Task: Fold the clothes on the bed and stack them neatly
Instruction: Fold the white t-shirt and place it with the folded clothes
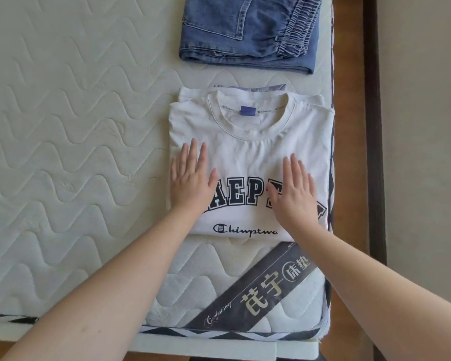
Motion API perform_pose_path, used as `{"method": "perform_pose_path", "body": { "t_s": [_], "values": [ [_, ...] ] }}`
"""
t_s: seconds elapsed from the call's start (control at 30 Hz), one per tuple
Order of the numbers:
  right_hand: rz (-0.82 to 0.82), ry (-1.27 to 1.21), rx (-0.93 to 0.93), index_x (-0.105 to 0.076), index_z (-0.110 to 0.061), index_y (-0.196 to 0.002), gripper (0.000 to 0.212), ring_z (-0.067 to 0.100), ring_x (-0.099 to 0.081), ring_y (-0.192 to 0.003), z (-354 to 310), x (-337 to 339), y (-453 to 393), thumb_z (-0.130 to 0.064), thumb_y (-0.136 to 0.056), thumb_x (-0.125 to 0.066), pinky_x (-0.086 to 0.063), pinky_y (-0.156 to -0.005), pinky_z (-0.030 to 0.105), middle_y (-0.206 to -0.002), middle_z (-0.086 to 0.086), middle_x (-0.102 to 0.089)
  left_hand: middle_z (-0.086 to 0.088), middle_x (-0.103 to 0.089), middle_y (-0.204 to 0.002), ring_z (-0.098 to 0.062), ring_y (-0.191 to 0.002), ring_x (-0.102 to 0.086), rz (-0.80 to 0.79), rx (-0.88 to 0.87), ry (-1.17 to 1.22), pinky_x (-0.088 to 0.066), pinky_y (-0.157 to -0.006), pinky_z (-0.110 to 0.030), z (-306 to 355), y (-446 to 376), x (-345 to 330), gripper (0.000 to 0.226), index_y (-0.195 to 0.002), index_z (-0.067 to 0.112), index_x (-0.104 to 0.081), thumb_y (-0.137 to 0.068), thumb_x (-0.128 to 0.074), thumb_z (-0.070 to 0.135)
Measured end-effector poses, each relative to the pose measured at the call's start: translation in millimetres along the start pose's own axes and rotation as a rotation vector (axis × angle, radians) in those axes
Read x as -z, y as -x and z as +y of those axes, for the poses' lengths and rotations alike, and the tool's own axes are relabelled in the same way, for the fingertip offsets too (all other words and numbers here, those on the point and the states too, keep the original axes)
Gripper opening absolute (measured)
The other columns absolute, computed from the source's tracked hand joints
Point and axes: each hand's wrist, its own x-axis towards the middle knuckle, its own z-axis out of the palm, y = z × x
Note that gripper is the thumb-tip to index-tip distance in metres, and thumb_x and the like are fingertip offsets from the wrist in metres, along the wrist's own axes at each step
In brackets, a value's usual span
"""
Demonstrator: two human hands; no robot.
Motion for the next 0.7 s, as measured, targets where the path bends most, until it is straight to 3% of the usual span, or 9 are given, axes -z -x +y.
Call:
{"method": "perform_pose_path", "body": {
  "t_s": [0.1,0.23,0.33,0.53,0.7],
  "values": [
    [0.034,0.048,0.054,-0.003,-0.018,-0.157,0.07,0.016,0.003,-0.152,-13.0,-6.4,-37.2,-0.047,-0.101,-0.033,0.006,-0.121,0.034,-0.165,-0.002,0.001,-0.004,-0.003,-0.166,-0.021,-0.153,-0.002,0.025,-0.029,-0.033,0.002,-0.121,-0.041,8.9,-34.7,-7.0,0.068,-0.158,0.019,-0.013,-0.1,-0.037,0.046],
    [-0.042,0.097,0.045,-0.001,-0.02,-0.158,0.074,0.015,0.01,-0.151,1.0,-8.6,-76.4,-0.055,-0.097,-0.026,0.01,-0.121,0.036,-0.165,-0.002,0.004,-0.003,0.015,-0.165,-0.016,-0.151,0.014,-0.12,-0.042,-0.088,0.005,-0.123,-0.04,3.5,-57.7,-24.6,0.07,-0.157,0.017,0.008,-0.101,-0.019,0.051],
    [-0.071,0.122,0.061,0.002,-0.021,-0.157,0.079,0.011,0.014,-0.15,15.7,-6.8,-91.0,-0.064,-0.093,-0.016,0.011,-0.121,0.034,-0.165,-0.004,0.007,0.001,0.021,-0.163,-0.013,-0.15,0.019,-0.144,-0.076,-0.08,0.006,-0.123,-0.04,-3.6,-62.8,-25.9,0.071,-0.156,0.021,0.012,-0.098,-0.009,0.056],
    [0.004,0.115,0.062,0.001,-0.019,-0.158,0.076,0.012,0.011,-0.151,22.6,5.4,-117.4,-0.063,-0.097,-0.014,0.007,-0.122,0.034,-0.165,-0.002,0.007,-0.002,0.0,-0.165,-0.017,-0.152,0.001,-0.05,-0.125,-0.101,0.004,-0.122,-0.039,-24.1,-97.8,-8.5,0.076,-0.157,0.015,-0.006,-0.093,-0.008,0.056],
    [0.01,0.112,0.087,0.002,-0.019,-0.157,0.076,0.012,0.009,-0.151,18.2,4.1,-146.1,-0.062,-0.096,-0.014,0.006,-0.122,0.035,-0.165,-0.003,0.005,-0.007,-0.019,-0.163,-0.023,-0.151,-0.017,-0.015,-0.247,-0.082,-0.007,-0.122,-0.041,-36.3,-130.0,-1.6,0.075,-0.155,0.01,-0.023,-0.095,-0.021,0.054]
  ]
}}
